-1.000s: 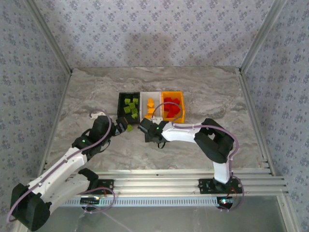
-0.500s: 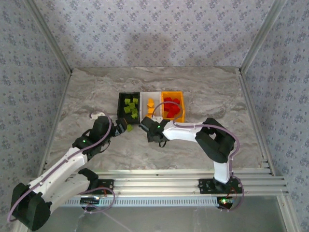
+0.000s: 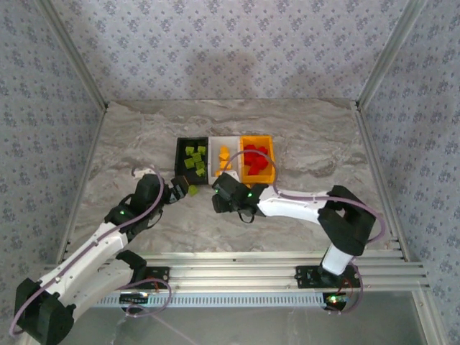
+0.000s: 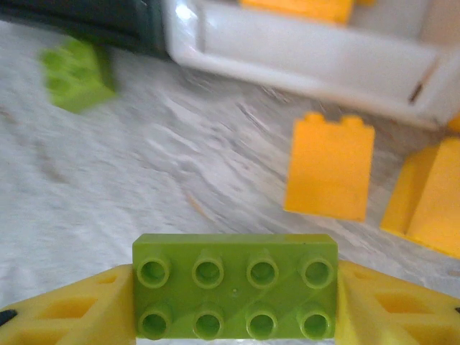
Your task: Sort the legos into containers by color
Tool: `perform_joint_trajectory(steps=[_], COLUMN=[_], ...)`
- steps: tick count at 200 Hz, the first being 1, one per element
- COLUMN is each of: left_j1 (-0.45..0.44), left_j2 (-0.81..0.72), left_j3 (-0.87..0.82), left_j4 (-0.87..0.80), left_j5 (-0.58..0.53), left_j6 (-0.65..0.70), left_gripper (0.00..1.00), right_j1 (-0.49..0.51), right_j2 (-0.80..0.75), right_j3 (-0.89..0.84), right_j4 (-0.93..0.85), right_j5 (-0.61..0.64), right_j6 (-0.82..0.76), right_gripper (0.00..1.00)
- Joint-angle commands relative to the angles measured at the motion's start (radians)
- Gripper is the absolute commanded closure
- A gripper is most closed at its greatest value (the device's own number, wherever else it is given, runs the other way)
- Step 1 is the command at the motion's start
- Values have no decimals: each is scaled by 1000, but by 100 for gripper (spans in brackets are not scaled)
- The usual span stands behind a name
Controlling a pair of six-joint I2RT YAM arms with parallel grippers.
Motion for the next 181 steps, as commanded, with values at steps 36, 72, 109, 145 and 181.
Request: perform_joint_trajectory(steps=[36,72,109,145,181], left_j1=[12,13,17,17,21], left_j2=[-59,-97,-127,-119,-98], left_j3=[-47,-48,-51,-44,-25], left_j4=[-49,-84,-123,-132,-131], left_j5=[2,-3,-15,-24,-23], left_j6=[12,17,28,30,43], left_gripper=[0,0,0,0,0], right_j1=[-65,-126,-161,-188,-187], right_j2=[123,318,466,561,559], right_j3=[337,583,769,879,917], right_j4=[0,-16,-27,-31,-16], right_j5=[-90,-177,-198,-220,-228], right_j6=[-149,-175,-162,-132,-149], right_gripper=[36,36,35,26,7])
